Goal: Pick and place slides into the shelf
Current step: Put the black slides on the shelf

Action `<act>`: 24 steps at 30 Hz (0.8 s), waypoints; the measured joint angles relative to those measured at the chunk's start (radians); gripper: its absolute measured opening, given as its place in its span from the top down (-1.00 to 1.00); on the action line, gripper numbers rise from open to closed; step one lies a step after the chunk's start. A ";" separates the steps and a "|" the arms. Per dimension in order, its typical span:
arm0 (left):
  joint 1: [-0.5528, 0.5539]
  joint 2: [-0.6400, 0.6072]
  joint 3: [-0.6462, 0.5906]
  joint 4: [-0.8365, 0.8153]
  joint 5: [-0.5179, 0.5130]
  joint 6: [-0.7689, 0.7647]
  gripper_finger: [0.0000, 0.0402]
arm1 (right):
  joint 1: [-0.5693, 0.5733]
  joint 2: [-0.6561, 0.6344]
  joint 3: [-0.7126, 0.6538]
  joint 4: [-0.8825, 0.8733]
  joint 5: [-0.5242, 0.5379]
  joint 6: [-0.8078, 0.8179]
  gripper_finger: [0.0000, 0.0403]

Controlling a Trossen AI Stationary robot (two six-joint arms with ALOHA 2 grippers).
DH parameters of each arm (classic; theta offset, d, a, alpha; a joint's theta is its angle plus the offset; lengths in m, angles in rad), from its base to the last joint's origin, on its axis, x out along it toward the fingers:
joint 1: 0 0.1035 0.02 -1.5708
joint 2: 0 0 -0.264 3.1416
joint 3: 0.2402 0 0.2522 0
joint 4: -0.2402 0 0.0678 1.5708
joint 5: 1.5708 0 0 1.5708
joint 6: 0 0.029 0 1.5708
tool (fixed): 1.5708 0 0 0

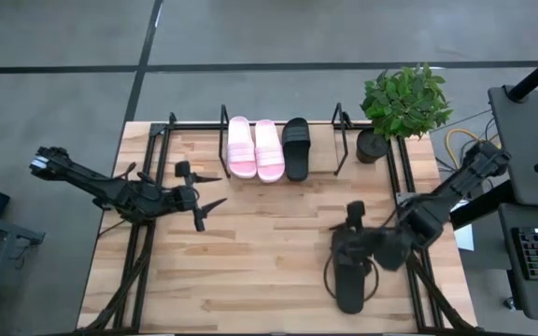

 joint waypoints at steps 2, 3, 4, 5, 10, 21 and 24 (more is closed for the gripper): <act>0.000 0.010 0.000 0.002 0.000 -0.013 -0.23 | 0.035 0.032 0.027 -0.076 0.005 0.090 -0.13; 0.000 0.014 0.000 0.002 0.000 -0.024 -0.23 | 0.050 0.050 0.041 -0.112 0.005 0.137 -0.12; 0.000 0.017 0.000 0.003 0.000 -0.027 -0.23 | 0.062 0.067 0.055 -0.152 0.005 0.186 -0.11; 0.000 0.020 0.000 0.006 0.000 -0.027 -0.23 | 0.073 0.087 0.066 -0.193 0.004 0.233 -0.10; 0.000 0.042 0.001 0.011 -0.001 -0.029 -0.23 | 0.132 0.195 0.120 -0.395 -0.022 0.430 -0.09; 0.000 0.087 0.002 0.060 -0.009 -0.028 -0.23 | 0.214 0.392 0.157 -0.474 -0.105 0.663 -0.09; 0.000 0.097 0.001 0.059 -0.014 -0.028 -0.23 | 0.217 0.439 0.156 -0.474 -0.109 0.687 -0.09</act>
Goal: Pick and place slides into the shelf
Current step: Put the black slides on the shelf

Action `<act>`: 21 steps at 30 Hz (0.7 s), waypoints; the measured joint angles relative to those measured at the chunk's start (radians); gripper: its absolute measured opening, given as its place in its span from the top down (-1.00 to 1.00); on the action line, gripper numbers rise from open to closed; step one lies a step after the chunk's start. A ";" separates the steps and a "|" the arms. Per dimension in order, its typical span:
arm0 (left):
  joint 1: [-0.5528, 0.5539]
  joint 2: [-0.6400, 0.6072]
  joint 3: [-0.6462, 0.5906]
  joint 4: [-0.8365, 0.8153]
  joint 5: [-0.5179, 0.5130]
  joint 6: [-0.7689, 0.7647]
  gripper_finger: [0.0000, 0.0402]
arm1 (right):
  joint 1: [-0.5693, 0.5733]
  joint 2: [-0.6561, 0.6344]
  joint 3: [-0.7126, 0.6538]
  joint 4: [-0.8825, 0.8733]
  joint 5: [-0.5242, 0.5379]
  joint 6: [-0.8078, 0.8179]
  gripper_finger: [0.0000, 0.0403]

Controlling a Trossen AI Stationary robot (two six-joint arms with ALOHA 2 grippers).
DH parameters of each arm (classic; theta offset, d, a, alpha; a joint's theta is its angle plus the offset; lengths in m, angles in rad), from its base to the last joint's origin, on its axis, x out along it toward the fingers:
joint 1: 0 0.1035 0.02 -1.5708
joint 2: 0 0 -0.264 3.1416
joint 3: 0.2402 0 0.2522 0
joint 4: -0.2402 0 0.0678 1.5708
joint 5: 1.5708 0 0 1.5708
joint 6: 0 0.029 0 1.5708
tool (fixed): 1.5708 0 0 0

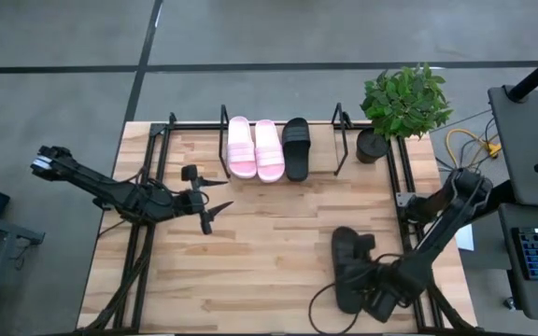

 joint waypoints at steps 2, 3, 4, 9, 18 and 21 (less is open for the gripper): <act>0.000 0.002 0.000 0.000 -0.005 0.000 -0.23 | 0.000 0.027 -0.001 -0.001 -0.002 0.001 -0.09; 0.000 0.003 0.000 0.001 -0.006 0.000 -0.23 | 0.000 0.039 -0.001 -0.001 -0.003 0.001 -0.09; 0.000 0.002 0.000 0.001 -0.008 0.001 -0.23 | 0.000 0.050 -0.001 -0.001 -0.002 0.001 -0.09; 0.000 -0.001 0.000 0.001 -0.009 0.002 -0.23 | -0.001 0.097 -0.002 -0.005 -0.002 0.003 -0.09; 0.000 -0.002 0.000 0.000 -0.009 0.003 -0.23 | -0.003 0.190 -0.003 -0.060 0.022 0.022 -0.07; 0.000 -0.002 0.000 0.000 -0.009 0.003 -0.23 | -0.007 0.201 -0.003 -0.065 0.040 0.037 -0.01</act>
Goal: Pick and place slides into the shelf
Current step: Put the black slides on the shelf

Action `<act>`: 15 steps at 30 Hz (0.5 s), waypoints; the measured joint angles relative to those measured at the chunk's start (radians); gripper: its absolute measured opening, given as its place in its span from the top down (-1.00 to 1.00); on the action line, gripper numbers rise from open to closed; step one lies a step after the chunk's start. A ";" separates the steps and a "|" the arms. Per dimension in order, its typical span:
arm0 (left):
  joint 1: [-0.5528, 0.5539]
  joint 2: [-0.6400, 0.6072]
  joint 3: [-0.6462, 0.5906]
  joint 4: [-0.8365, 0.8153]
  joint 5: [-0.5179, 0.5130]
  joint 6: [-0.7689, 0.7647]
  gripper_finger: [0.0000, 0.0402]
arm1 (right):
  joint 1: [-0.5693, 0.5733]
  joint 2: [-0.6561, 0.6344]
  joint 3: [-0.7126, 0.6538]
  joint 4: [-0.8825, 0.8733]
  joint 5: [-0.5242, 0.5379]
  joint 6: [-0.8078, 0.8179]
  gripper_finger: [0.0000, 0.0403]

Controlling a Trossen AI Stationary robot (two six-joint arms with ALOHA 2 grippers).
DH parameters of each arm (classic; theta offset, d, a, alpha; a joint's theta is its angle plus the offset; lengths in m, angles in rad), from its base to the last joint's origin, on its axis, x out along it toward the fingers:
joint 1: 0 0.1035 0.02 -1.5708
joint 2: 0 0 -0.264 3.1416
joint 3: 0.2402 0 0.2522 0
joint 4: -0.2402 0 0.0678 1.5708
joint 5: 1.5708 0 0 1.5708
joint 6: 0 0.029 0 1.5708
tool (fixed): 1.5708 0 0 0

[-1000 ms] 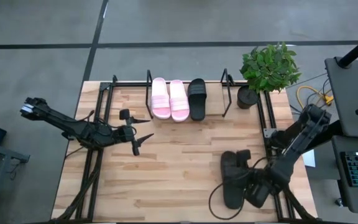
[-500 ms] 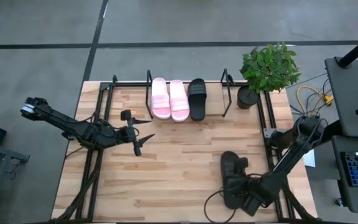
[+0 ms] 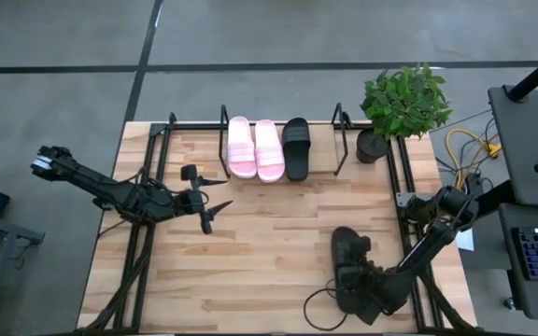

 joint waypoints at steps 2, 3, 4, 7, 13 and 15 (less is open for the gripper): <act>0.000 0.000 0.000 0.000 0.000 0.000 -0.23 | -0.002 0.001 0.000 -0.019 0.005 0.026 0.06; 0.000 0.000 0.000 0.001 0.000 0.000 -0.23 | -0.005 0.001 0.000 -0.023 0.007 0.039 0.11; 0.000 0.000 0.000 0.000 0.000 0.000 -0.23 | -0.006 0.001 0.000 -0.026 0.007 0.047 0.16; 0.000 0.000 0.000 0.001 0.000 0.000 -0.23 | -0.009 -0.001 0.000 -0.038 0.005 0.061 0.37; 0.000 0.001 0.000 -0.001 0.000 0.001 -0.23 | -0.017 -0.002 0.000 -0.052 0.004 0.061 0.88; 0.000 0.001 0.000 0.000 0.000 0.001 -0.23 | -0.019 -0.007 0.000 -0.056 0.026 0.063 0.92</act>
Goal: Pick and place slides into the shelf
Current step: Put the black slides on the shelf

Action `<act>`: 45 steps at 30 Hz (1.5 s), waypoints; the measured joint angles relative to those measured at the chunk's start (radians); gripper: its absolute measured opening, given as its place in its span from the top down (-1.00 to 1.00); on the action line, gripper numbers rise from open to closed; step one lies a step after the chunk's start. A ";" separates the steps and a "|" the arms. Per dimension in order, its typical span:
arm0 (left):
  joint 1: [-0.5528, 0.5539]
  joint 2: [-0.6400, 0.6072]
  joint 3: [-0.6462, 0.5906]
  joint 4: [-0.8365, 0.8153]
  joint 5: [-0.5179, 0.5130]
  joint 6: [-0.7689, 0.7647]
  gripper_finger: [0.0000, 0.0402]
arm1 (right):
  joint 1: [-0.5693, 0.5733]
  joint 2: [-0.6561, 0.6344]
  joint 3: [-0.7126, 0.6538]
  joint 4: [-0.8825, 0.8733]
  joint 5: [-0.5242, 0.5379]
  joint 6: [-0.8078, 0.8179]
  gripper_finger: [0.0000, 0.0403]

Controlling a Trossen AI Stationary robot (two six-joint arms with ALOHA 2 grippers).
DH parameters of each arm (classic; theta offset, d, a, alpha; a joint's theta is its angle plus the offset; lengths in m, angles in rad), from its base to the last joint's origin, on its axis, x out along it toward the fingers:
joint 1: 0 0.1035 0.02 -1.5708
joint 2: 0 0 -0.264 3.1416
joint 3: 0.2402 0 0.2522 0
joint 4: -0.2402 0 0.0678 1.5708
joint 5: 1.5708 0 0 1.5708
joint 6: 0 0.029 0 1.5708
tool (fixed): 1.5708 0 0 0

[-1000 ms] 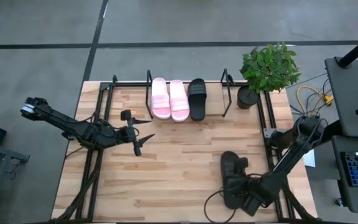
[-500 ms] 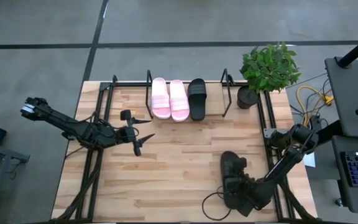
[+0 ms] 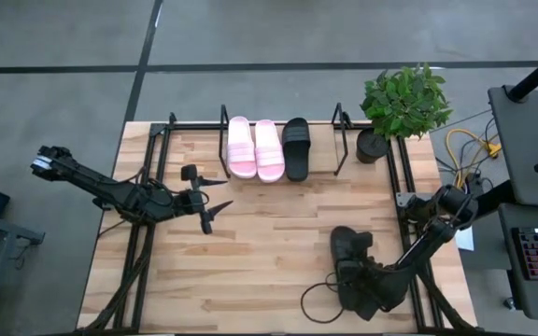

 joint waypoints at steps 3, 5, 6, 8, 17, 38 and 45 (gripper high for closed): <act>0.000 0.000 0.000 0.000 0.000 0.000 -0.23 | 0.000 -0.012 0.000 0.012 0.101 0.001 0.93; 0.000 0.000 0.000 0.000 0.000 0.000 -0.23 | -0.005 -0.030 0.000 0.003 0.177 0.001 0.93; 0.000 0.000 0.000 0.000 0.000 0.000 -0.23 | -0.010 -0.039 0.000 0.003 0.217 0.000 0.93; 0.000 0.000 0.000 0.000 0.000 0.000 -0.23 | -0.026 -0.055 0.000 0.003 0.290 0.001 0.93; 0.000 -0.001 0.000 0.001 0.000 0.000 -0.23 | -0.188 -0.137 0.000 -0.001 0.550 -0.014 0.93; 0.000 -0.082 0.000 0.000 -0.030 0.009 -0.23 | -0.572 -0.546 0.000 0.608 0.204 -0.878 0.94; 0.000 -0.091 -0.001 -0.009 -0.030 0.009 -0.23 | -0.715 -0.556 -0.001 0.728 0.202 -1.111 0.94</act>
